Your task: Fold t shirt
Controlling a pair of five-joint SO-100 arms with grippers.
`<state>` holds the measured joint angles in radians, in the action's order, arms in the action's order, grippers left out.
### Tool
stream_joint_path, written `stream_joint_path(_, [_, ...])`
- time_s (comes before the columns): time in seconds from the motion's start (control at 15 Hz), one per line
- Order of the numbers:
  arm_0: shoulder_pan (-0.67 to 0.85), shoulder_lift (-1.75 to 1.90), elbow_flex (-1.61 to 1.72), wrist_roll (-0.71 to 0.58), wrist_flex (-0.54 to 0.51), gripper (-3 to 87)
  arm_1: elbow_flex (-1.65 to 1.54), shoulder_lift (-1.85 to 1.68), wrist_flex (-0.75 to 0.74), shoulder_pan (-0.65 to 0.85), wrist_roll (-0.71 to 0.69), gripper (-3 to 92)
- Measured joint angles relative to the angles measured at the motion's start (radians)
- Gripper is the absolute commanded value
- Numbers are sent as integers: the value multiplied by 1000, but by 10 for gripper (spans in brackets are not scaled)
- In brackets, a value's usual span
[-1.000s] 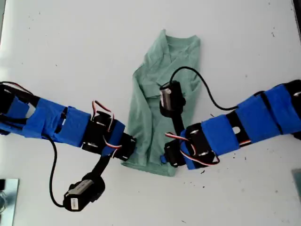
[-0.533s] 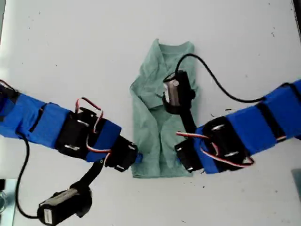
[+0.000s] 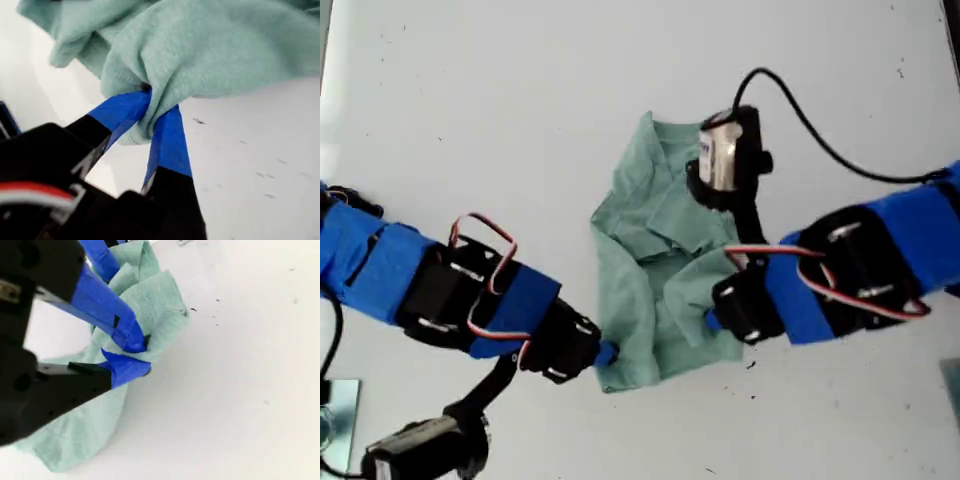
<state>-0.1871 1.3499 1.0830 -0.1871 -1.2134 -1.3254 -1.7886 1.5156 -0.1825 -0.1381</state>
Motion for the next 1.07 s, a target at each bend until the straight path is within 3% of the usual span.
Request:
stream_joint_path(0.2, [328,54,0,-178,-49,-3,-360,-359,-118,373,-210,12])
stream_joint_path(0.33, [529,54,0,-267,-40,-3,-526,-469,-202,531,-288,10])
stream_joint_path(0.4, [563,54,0,-285,-37,40,-552,-482,-229,551,-318,74])
stream_joint_path(0.47, [566,54,0,-302,-40,267,-561,-485,-252,569,-351,344])
stream_joint_path(0.53, [565,54,0,-324,-38,299,-561,-485,-275,594,-396,379])
stream_joint_path(0.67, [606,64,0,-351,3,320,-569,-495,-301,724,-482,316])
stream_joint_path(0.87, [805,104,8,-379,20,322,-611,-632,-387,1085,-529,293])
stream_joint_path(1.07, [850,290,222,-385,43,307,-687,-784,-298,1117,-557,255])
